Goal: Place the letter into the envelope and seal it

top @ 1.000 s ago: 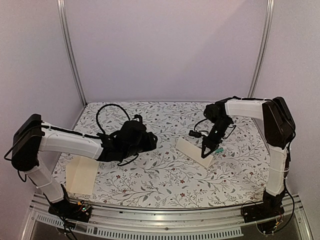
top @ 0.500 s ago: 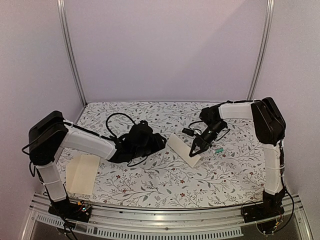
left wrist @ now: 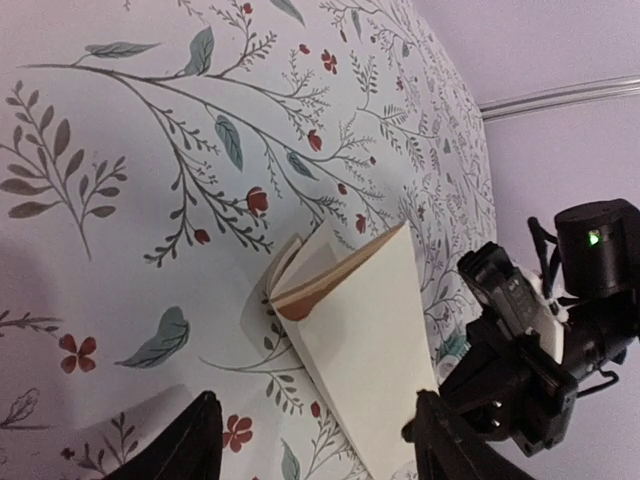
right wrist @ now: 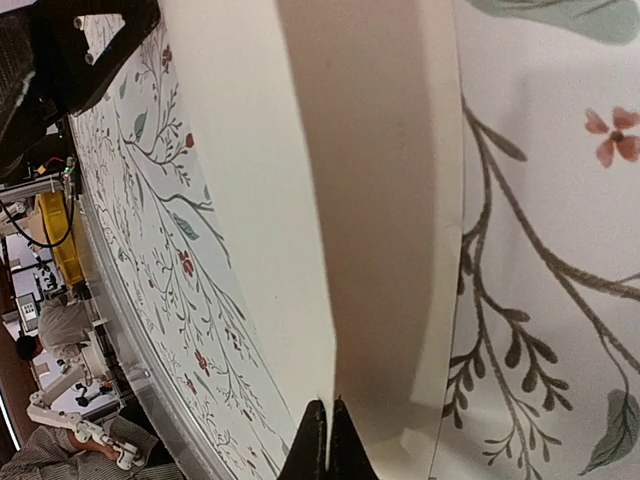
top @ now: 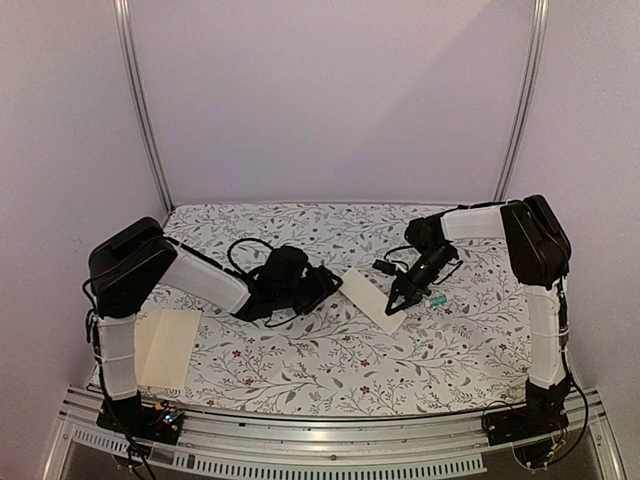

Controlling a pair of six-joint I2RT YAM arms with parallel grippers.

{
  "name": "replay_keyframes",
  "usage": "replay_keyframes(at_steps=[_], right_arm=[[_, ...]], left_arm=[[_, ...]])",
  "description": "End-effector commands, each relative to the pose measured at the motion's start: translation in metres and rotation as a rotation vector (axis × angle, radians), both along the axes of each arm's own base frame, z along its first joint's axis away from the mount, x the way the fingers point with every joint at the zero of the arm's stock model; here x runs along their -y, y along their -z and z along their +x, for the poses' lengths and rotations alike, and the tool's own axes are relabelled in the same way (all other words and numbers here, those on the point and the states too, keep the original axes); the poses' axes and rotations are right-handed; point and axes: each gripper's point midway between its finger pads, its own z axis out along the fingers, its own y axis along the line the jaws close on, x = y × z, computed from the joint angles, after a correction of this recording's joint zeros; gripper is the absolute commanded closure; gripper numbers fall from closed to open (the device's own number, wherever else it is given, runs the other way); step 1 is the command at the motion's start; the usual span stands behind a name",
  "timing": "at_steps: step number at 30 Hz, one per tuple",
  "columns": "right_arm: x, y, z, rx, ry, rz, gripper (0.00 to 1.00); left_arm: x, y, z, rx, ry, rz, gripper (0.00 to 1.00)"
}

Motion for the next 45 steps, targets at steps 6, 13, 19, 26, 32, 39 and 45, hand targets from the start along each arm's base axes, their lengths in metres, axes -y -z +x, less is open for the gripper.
replay_keyframes(at_steps=[6, 13, 19, 26, 32, 39, 45], right_arm=[[0.014, 0.024, 0.004, -0.039, 0.029, -0.05, 1.0], [0.004, 0.012, 0.002, -0.057, 0.023, 0.017, 0.98], [-0.001, -0.004, -0.002, -0.063, 0.012, 0.072, 0.97], [-0.004, -0.012, -0.005, -0.056, 0.009, 0.095, 0.96], [-0.006, -0.013, -0.007, -0.06, 0.007, 0.099, 0.95], [-0.005, -0.002, -0.009, -0.081, 0.003, 0.078, 0.95], [-0.005, -0.004, -0.008, -0.078, 0.0, 0.078, 0.94]], left_arm=[[0.026, -0.001, 0.015, 0.01, 0.061, -0.119, 0.42], [0.032, 0.0, 0.025, 0.015, 0.054, -0.128, 0.48], [0.038, 0.002, 0.028, 0.016, 0.058, -0.145, 0.58], [0.03, 0.021, 0.027, -0.079, 0.014, -0.114, 0.6], [0.035, 0.026, 0.028, -0.087, 0.033, -0.124, 0.55], [0.038, 0.025, 0.036, -0.016, 0.055, -0.186, 0.58], [0.037, 0.024, 0.044, 0.036, 0.068, -0.232, 0.76]])
